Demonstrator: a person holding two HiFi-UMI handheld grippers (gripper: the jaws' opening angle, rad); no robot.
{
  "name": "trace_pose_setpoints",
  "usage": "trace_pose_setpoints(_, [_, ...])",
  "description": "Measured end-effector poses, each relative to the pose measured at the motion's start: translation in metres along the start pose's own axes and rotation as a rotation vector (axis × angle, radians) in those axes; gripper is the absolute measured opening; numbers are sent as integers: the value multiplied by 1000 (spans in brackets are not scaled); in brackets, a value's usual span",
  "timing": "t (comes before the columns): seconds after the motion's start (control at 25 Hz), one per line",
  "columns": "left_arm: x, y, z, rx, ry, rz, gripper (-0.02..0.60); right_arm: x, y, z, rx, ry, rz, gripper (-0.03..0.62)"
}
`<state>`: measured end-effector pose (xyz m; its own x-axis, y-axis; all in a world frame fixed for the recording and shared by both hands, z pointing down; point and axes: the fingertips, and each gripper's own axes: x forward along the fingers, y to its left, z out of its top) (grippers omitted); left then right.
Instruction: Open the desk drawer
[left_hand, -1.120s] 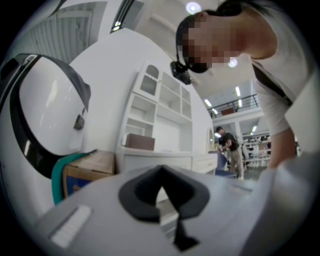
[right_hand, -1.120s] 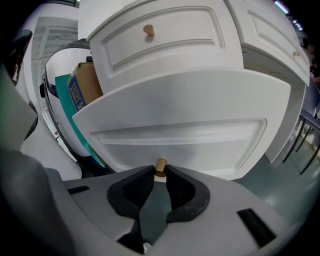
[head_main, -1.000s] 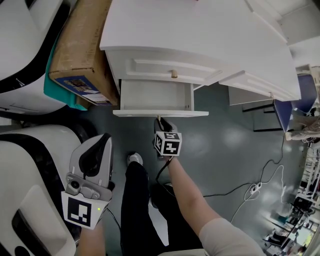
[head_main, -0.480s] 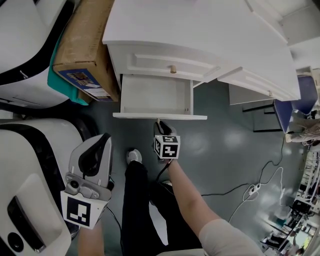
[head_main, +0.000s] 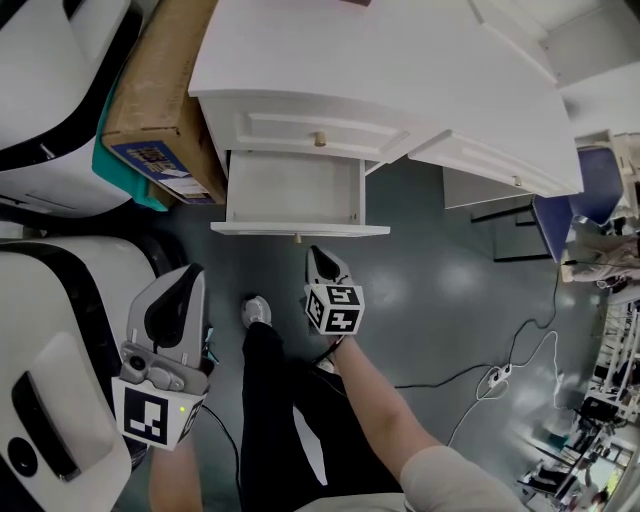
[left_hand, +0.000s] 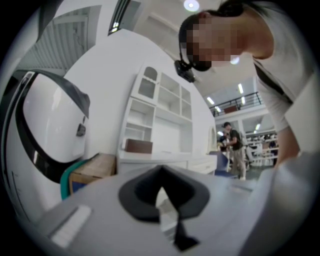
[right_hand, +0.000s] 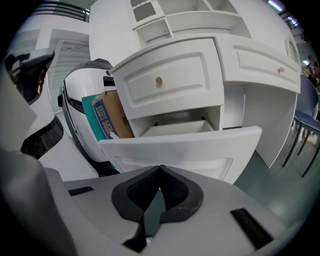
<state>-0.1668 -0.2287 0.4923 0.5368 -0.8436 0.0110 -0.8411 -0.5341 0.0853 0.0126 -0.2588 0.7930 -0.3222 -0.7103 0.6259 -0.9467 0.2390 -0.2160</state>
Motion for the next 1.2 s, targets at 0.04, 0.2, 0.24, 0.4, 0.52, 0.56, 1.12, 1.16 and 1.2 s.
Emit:
trace_pose_setpoints(0.04, [0, -3, 2, 8, 4, 0, 6, -8, 0, 5, 2, -10, 3, 2])
trace_pose_setpoints(0.2, [1, -18, 9, 7, 0, -8, 8, -41, -1, 26, -40, -51, 26, 2])
trace_pose_setpoints(0.24, [1, -22, 12, 2, -2, -12, 8, -50, 0, 32, -59, -62, 32, 2])
trace_pose_setpoints(0.4, [-2, -38, 19, -7, 12, -27, 7, -87, 7, 56, -126, -104, 58, 2])
trace_pose_setpoints(0.52, [-3, -50, 29, 2, 18, -35, 6, -115, 14, 78, -161, -139, 76, 2])
trace_pose_setpoints(0.56, [-3, -54, 33, 6, 20, -38, 6, -125, 17, 85, -169, -150, 82, 2])
trace_pose_setpoints(1.12, [-5, -95, 104, 38, 23, -23, 6, -252, 59, 191, -332, -309, 163, 2])
trace_pose_setpoints(1.16, [-4, -96, 109, 36, 20, -24, 6, -258, 60, 198, -344, -319, 163, 2])
trace_pose_setpoints(1.2, [-4, -97, 113, 35, 17, -24, 6, -264, 61, 205, -352, -327, 162, 2])
